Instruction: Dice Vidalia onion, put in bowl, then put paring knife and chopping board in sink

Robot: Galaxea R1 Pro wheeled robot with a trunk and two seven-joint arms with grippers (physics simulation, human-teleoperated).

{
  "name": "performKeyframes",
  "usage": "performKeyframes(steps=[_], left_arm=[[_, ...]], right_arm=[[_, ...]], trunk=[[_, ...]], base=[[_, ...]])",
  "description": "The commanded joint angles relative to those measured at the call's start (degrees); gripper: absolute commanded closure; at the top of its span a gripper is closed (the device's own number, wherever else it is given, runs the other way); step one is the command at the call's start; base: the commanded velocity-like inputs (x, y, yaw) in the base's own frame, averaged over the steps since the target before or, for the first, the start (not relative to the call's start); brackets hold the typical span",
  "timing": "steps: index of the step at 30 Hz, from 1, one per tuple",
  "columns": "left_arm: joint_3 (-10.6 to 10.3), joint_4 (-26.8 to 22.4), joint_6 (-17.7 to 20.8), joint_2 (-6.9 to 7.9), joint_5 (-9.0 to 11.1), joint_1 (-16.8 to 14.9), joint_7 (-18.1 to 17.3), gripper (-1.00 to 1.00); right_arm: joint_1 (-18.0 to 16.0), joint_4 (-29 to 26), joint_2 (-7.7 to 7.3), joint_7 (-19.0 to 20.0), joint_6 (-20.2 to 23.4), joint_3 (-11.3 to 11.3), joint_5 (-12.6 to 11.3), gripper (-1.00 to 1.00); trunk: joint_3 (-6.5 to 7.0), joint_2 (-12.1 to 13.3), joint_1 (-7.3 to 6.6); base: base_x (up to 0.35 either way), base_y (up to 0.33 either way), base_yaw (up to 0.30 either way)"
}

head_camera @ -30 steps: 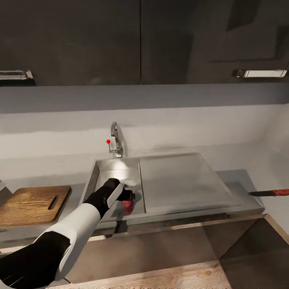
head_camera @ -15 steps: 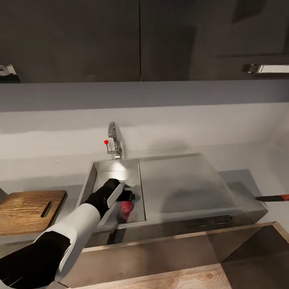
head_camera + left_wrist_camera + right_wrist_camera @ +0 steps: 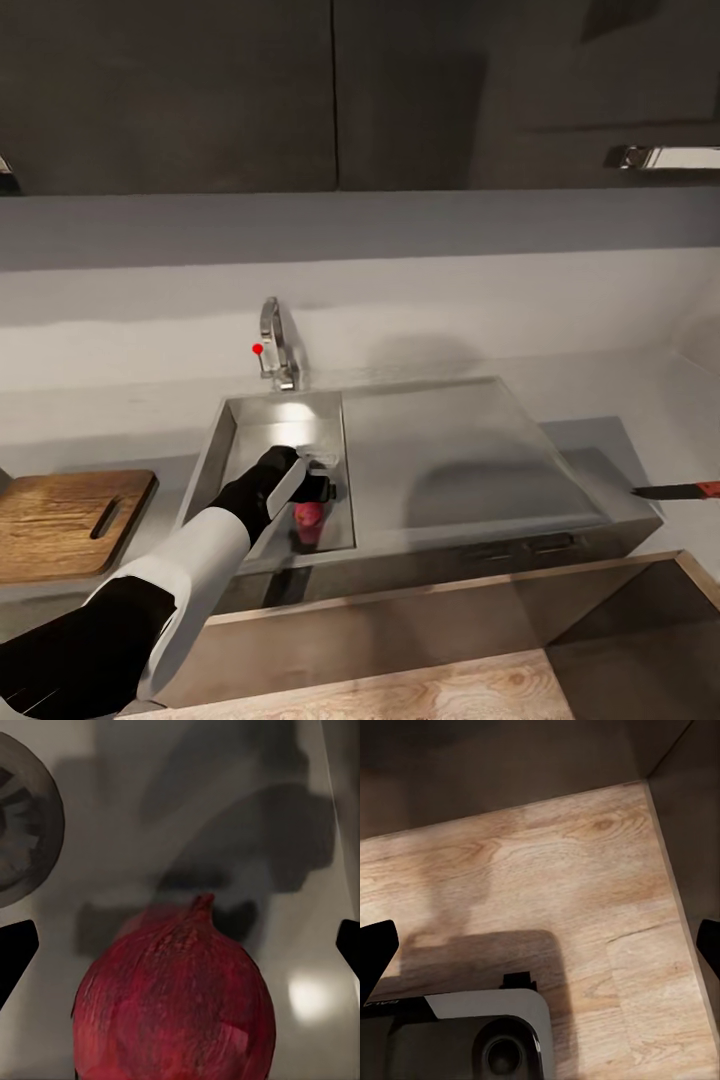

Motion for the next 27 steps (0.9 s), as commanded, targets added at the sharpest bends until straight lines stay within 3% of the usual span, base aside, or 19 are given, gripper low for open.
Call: performKeyframes(steps=[1,27], left_arm=[[-0.4,-0.1,0.2,0.04,0.6,0.0,0.4,-1.00],[-0.4,0.0,0.2,0.13,0.6,0.0,0.5,-1.00]], right_arm=[[0.0,-0.1,0.09,0.4,-0.2,-0.4,0.6,-1.00],[0.0,0.0,0.09,0.5,-0.2,-0.4,0.6,-1.00]], trunk=[[-0.09,-0.1,0.01],[-0.13,-0.1,0.01]], base=[[0.000,-0.006,0.000],[-0.031,0.000,0.000]])
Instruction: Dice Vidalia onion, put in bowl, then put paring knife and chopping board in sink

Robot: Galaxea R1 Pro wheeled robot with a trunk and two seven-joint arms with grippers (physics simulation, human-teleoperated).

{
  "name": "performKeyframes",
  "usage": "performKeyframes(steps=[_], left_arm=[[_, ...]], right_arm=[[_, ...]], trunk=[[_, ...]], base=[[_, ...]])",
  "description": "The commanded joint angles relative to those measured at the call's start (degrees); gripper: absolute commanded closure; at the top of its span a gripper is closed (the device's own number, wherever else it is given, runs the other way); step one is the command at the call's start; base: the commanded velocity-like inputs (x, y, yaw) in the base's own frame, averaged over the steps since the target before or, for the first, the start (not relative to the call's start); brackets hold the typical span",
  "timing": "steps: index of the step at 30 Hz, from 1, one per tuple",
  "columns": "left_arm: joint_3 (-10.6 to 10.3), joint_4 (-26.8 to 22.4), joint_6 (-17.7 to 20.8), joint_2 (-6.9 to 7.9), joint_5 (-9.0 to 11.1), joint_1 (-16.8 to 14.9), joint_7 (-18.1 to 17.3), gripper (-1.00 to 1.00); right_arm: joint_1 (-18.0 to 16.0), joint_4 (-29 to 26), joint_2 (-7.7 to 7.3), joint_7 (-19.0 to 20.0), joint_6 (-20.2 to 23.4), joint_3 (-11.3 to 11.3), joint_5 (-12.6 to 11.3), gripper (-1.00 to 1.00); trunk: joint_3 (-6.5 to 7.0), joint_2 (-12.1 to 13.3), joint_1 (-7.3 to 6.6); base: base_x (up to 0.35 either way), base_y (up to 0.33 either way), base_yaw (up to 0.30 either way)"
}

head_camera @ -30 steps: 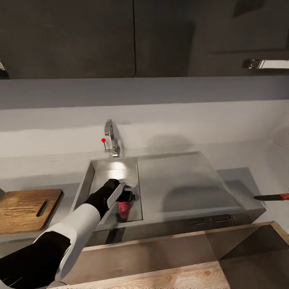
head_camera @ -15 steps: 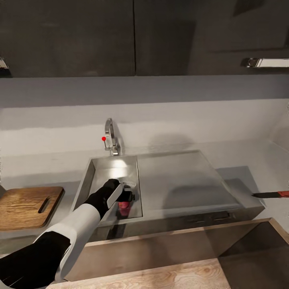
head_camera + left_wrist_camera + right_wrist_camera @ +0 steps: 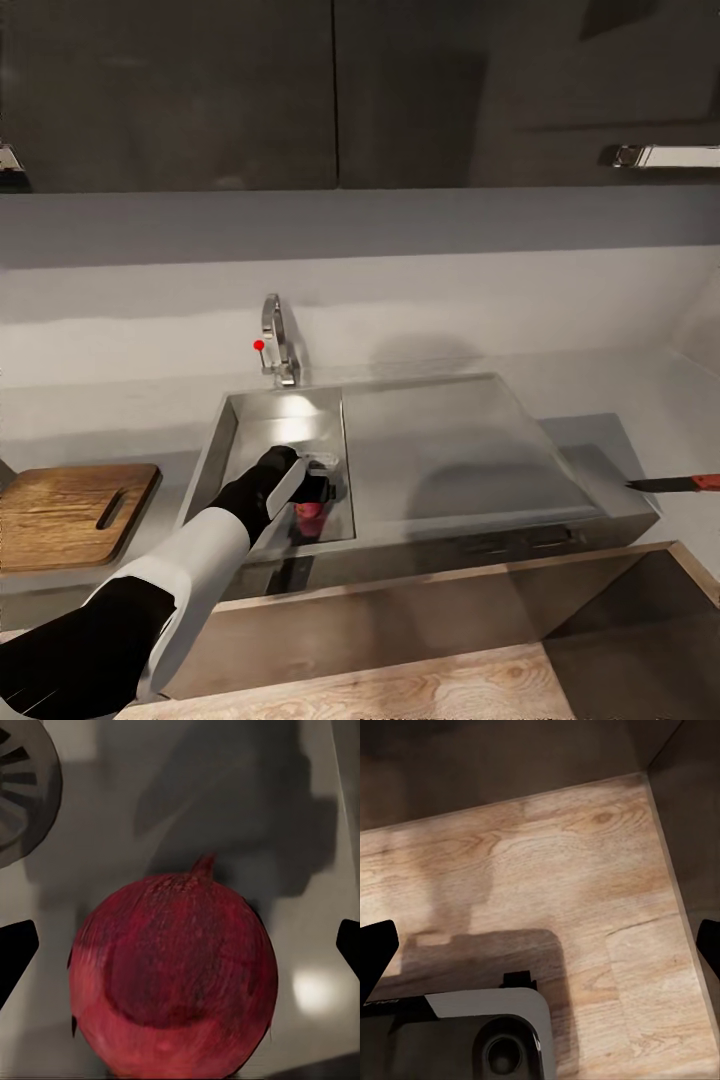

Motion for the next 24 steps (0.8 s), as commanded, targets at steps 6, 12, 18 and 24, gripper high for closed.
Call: performKeyframes(steps=[6,12,18,24], left_arm=[[-0.4,0.3,0.2,0.04,0.6,0.0,0.5,-1.00],[-0.4,0.3,0.2,0.04,0.6,0.0,0.5,-1.00],[-0.4,0.3,0.2,0.04,0.6,0.0,0.5,-1.00],[-0.4,0.3,0.2,0.04,0.6,0.0,0.5,-1.00]], right_arm=[[0.0,-0.1,0.09,0.4,-0.2,-0.4,0.6,-1.00],[0.0,-0.1,0.09,0.4,-0.2,-0.4,0.6,-1.00],[0.0,-0.1,0.09,0.4,-0.2,-0.4,0.6,-1.00],[0.0,-0.1,0.09,0.4,-0.2,-0.4,0.7,-1.00]], trunk=[[-0.06,-0.1,0.01],[-0.06,-0.1,0.01],[-0.06,-0.1,0.01],[-0.06,-0.1,0.01]], base=[[-0.010,0.000,0.000],[-0.001,0.000,0.000],[-0.014,0.000,0.000],[-0.001,0.000,0.000]])
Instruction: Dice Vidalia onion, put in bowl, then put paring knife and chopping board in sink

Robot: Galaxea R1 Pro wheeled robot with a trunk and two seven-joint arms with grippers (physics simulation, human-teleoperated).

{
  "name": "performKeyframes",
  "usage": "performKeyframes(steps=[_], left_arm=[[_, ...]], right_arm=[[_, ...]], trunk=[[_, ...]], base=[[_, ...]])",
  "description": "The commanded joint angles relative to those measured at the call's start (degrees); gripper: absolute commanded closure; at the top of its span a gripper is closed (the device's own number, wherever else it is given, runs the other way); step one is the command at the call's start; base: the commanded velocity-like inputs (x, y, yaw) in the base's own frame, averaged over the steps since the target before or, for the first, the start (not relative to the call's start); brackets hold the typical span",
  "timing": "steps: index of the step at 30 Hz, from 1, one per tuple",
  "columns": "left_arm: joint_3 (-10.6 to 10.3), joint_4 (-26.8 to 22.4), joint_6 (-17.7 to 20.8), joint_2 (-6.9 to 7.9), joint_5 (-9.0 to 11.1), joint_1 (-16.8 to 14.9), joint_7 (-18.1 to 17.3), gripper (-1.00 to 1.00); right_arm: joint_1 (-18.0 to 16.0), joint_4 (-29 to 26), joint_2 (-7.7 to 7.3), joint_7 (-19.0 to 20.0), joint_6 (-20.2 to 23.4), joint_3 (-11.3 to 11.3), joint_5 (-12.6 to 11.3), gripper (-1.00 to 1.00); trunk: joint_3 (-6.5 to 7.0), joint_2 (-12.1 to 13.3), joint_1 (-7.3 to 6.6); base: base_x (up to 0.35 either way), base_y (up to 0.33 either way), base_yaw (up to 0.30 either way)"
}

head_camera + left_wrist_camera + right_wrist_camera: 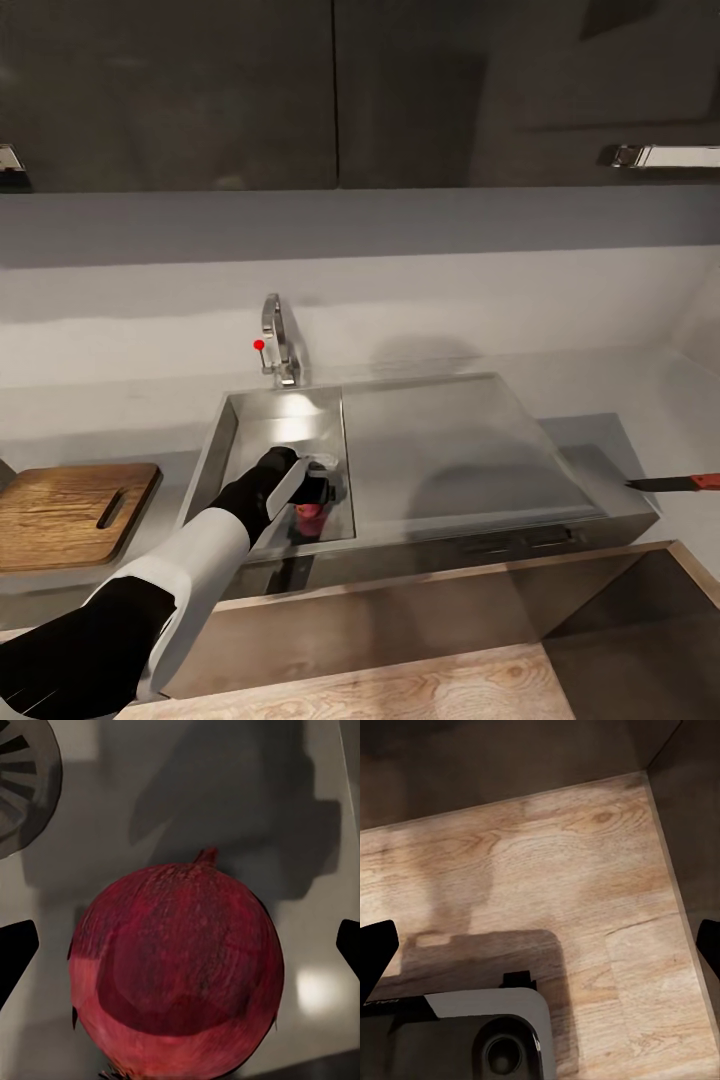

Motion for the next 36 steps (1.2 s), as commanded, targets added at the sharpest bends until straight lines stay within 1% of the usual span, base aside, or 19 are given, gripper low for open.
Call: performKeyframes(steps=[1,23,24,36], left_arm=[[-0.4,-0.1,0.2,0.04,0.6,0.0,0.5,-1.00],[-0.4,0.4,0.1,0.04,0.6,0.7,0.6,-1.00],[-0.3,0.3,0.1,0.04,0.6,0.7,0.6,1.00],[-0.3,0.2,0.1,0.11,0.6,0.7,0.7,1.00]], right_arm=[[0.0,-0.1,0.09,0.5,-0.2,-0.4,0.6,-1.00],[0.0,0.1,0.09,0.4,-0.2,-0.4,0.6,-1.00],[0.0,0.1,0.09,0.4,-0.2,-0.4,0.6,-1.00],[0.0,-0.1,0.09,0.4,-0.2,-0.4,0.5,-1.00]], trunk=[[-0.06,-0.1,0.02],[-0.06,-0.1,0.02],[-0.06,-0.1,0.02],[-0.06,-0.1,0.02]], base=[[0.000,0.000,0.000],[0.000,0.000,0.000],[0.000,0.000,0.000],[0.000,0.000,0.000]])
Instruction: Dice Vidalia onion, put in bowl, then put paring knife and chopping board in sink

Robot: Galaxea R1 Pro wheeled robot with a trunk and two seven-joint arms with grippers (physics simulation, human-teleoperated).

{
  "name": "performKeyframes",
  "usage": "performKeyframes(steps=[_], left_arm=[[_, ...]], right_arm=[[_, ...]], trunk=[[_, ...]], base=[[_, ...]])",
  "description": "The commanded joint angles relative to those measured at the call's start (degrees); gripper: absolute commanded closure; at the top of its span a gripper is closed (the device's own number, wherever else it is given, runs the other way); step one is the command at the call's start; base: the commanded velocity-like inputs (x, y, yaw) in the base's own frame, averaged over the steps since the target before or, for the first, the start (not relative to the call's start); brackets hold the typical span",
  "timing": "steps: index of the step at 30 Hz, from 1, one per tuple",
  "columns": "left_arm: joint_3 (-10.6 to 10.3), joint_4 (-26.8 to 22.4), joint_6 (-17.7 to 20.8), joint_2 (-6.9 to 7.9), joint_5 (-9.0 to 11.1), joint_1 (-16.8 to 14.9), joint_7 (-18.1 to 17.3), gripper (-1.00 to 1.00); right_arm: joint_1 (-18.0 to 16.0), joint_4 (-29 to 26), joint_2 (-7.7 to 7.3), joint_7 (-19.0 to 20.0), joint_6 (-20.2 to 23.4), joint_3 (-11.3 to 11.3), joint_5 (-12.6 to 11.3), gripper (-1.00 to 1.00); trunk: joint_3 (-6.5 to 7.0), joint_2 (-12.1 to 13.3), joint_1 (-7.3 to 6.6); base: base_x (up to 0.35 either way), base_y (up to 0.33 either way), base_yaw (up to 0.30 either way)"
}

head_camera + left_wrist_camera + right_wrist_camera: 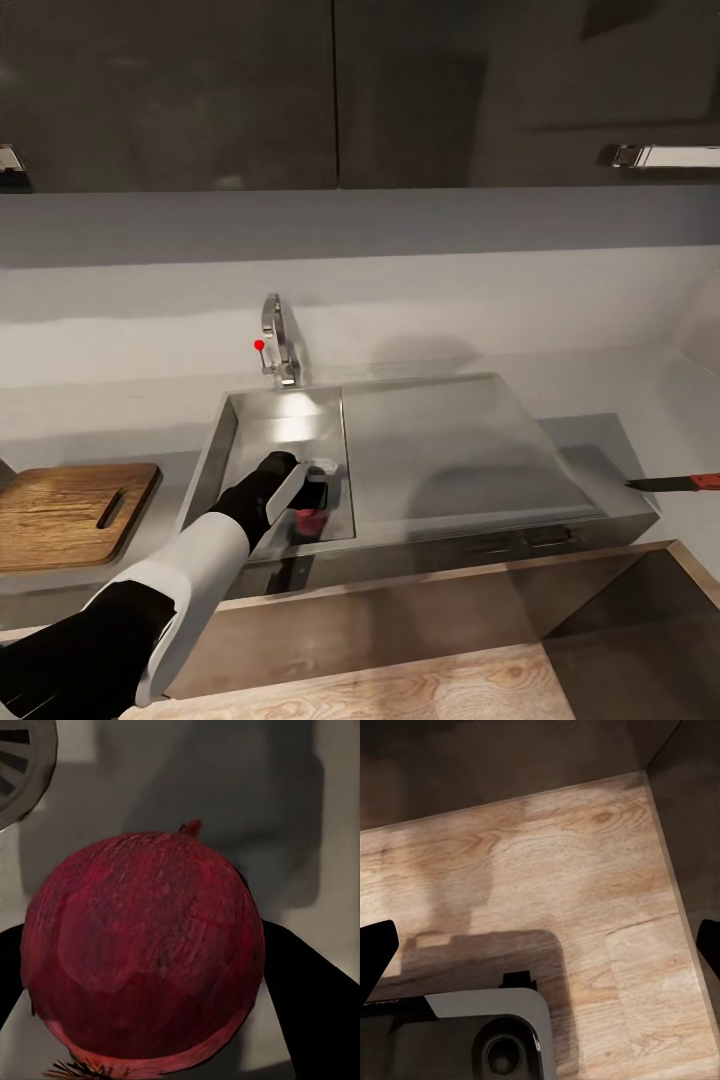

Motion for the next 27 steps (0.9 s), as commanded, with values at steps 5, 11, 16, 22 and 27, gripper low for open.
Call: performKeyframes(steps=[5,11,16,22,27], left_arm=[[-0.4,-0.1,0.2,0.04,0.3,0.0,0.4,1.00],[-0.4,-0.1,0.2,0.00,0.3,0.0,0.4,1.00],[-0.4,-0.3,0.1,0.01,0.3,0.0,0.4,1.00],[-0.4,-4.7,0.2,0.15,0.3,0.0,0.7,1.00],[-0.4,-10.1,0.4,0.53,0.3,0.0,0.8,1.00]], right_arm=[[0.0,-0.1,0.09,0.5,-0.2,-0.4,0.5,-1.00],[0.0,-0.1,0.09,0.5,-0.3,-0.4,0.6,-1.00],[0.0,-0.1,0.14,0.5,-0.3,-0.4,0.6,-1.00],[0.0,-0.1,0.16,0.5,-0.3,-0.4,0.6,-1.00],[0.0,-0.1,0.18,0.5,-0.3,-0.4,0.6,-1.00]], trunk=[[0.11,-0.1,0.02],[0.63,-0.1,0.02],[1.09,-0.1,0.02],[1.64,-0.1,0.02],[2.10,-0.1,0.02]], base=[[0.000,0.000,0.000],[0.000,0.000,0.000],[0.000,0.000,0.000],[0.000,0.000,0.000],[0.000,0.000,0.000]])
